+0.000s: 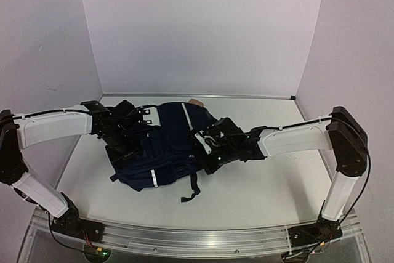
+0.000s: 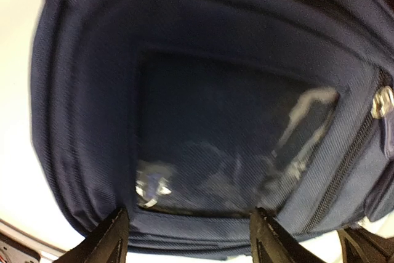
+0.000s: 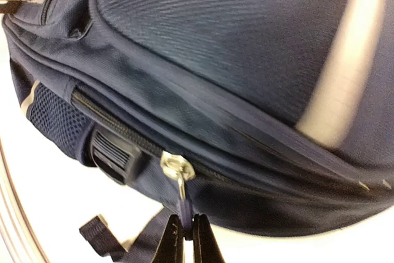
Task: Pack the student bag
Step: Zip the student bag at the center of the board.
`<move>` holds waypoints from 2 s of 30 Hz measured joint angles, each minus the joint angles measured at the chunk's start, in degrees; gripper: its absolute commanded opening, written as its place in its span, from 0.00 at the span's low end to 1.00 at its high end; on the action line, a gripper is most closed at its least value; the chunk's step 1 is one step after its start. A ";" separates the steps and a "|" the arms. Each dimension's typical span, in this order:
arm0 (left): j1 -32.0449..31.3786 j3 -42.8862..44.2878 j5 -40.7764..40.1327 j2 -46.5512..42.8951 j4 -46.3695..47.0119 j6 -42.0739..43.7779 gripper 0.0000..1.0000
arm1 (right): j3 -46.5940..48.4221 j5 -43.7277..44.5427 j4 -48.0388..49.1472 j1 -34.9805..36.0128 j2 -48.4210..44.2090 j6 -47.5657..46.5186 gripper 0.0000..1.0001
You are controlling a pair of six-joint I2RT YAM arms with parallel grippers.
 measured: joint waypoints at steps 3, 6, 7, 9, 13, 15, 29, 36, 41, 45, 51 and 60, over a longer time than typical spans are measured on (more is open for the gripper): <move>1.14 -2.06 0.03 -2.17 1.09 1.68 0.79 | -0.26 -2.60 -1.37 -2.64 -0.53 -1.47 0.00; 1.43 -2.92 -0.18 -5.10 1.75 5.56 0.85 | -0.24 -5.62 -2.71 -4.51 -0.54 -2.84 0.00; 1.26 -2.92 -0.32 -5.96 1.80 7.01 0.86 | -0.22 -6.55 -2.94 -4.73 -0.54 -2.87 0.00; -0.15 -2.47 -1.57 -7.47 1.98 11.34 0.87 | 0.01 -8.54 -3.77 -4.98 -0.54 -2.74 0.00; -7.01 2.29 -2.09 -7.26 2.89 20.37 0.85 | 1.21 -12.37 -5.01 -5.26 -0.54 -1.39 0.00; -10.26 6.83 -1.60 -4.37 2.98 25.07 0.83 | 1.86 -13.82 -5.46 -5.37 -0.53 -0.48 0.00; -20.70 20.77 -7.16 22.09 3.05 46.64 0.50 | 2.89 -18.99 -5.96 -6.04 -0.51 4.92 0.00; -20.65 20.95 -14.08 22.40 -0.89 44.66 0.00 | 1.51 -20.46 -5.80 -8.50 -0.65 4.99 0.00; -20.91 20.72 -16.36 22.51 -2.54 41.96 0.00 | -0.88 -20.30 -5.94 -11.43 -2.47 2.97 0.00; -21.00 17.32 -17.87 20.71 -2.13 39.65 0.00 | -2.74 -20.44 -6.45 -13.26 -4.92 0.53 0.00; -18.54 11.16 -17.93 13.07 -3.25 38.20 0.00 | -5.81 -22.29 -5.22 -9.67 -9.07 -0.23 0.00; -23.03 7.74 -20.33 2.07 -3.86 46.96 0.50 | 0.56 -24.33 -8.62 -2.95 -6.62 4.23 0.00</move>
